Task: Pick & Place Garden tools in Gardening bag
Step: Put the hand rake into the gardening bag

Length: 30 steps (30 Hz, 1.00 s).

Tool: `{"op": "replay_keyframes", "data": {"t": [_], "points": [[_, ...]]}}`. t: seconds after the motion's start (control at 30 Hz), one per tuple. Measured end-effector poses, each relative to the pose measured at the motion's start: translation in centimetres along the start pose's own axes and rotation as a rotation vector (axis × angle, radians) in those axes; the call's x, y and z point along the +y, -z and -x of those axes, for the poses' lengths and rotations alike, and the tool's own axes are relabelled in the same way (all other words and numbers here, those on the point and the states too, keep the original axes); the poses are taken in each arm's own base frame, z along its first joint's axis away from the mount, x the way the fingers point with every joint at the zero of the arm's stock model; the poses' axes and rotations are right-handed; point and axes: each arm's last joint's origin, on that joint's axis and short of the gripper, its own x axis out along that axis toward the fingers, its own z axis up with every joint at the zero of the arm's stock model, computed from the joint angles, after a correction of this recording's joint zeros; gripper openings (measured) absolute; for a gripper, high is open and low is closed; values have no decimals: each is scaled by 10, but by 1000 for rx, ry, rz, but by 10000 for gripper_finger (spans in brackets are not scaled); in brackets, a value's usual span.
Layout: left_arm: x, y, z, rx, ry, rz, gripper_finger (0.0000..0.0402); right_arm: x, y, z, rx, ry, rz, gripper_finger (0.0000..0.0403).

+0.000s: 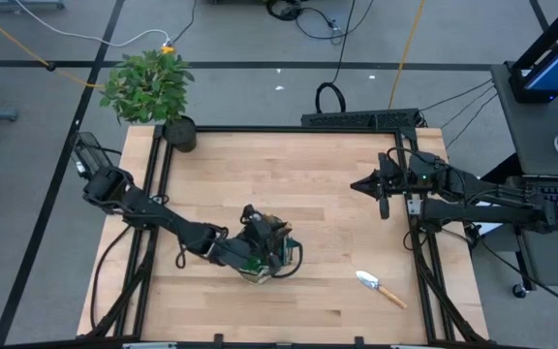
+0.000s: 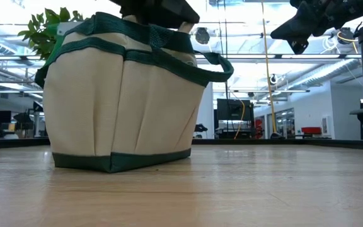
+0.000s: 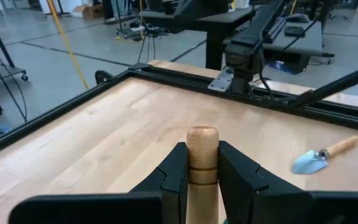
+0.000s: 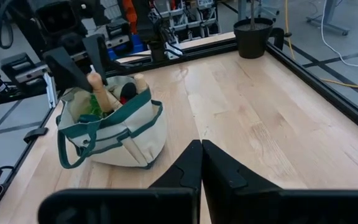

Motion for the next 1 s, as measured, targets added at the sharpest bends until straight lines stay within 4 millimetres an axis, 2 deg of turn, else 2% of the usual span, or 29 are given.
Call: {"op": "replay_keyframes", "data": {"t": [0.43,0.57,0.73,1.0], "points": [[4,-15,-9,-102,22,40,62,0,0,0,0,1,0,0],[5,-21,-8,-146,-12,-2,62,0,0,0,0,0,0,0],[13,-19,-17,-113,-1,21,62,0,0,0,0,1,0,0],[18,-11,-21,-32,5,-42,62,0,0,0,0,0,0,0]]}}
